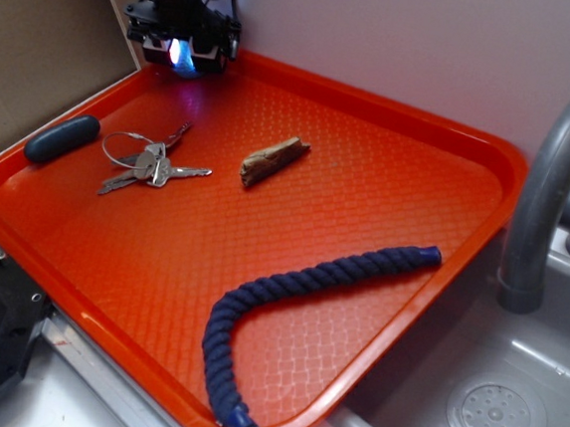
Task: Grab the blue ball.
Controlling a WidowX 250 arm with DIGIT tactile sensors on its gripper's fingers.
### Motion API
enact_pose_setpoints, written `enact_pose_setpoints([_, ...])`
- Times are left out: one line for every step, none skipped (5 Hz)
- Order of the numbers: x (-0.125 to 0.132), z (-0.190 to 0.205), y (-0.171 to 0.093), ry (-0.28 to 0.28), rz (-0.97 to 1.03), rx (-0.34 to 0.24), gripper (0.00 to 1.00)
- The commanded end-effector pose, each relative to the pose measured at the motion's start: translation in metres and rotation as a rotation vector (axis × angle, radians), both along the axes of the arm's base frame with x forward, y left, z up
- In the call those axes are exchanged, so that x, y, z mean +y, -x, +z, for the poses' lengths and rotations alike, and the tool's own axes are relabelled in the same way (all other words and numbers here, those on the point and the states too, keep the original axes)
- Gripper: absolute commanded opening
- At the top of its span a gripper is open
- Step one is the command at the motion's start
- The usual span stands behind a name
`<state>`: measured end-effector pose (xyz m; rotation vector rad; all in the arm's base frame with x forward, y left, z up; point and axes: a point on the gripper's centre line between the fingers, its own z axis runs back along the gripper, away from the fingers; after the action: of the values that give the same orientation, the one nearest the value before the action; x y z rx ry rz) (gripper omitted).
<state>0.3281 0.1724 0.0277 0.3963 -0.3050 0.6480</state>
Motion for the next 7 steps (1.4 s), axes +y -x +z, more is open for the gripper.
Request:
enact_pose_setpoints([0.001,0.016,-0.005,-0.019,-0.021,-0.054,0.0])
enact_pose_setpoints([-0.005,0.02,-0.003,0.004,-0.042,-0.053,0.0])
enact_pose_setpoints([-0.02,0.044,0.004,0.133,-0.089,-0.035,0.0])
enact_pose_setpoints([-0.064,0.094,0.036,0.18,-0.199,-0.036,0.0])
enact_pose_setpoints([-0.09,0.149,0.058,0.301,-0.29,0.031,0.0])
enact_pose_setpoints([-0.115,0.181,0.073,0.308,-0.383,0.054,0.0])
enact_pose_setpoints([-0.134,0.188,0.083,0.296,-0.447,0.099,0.0])
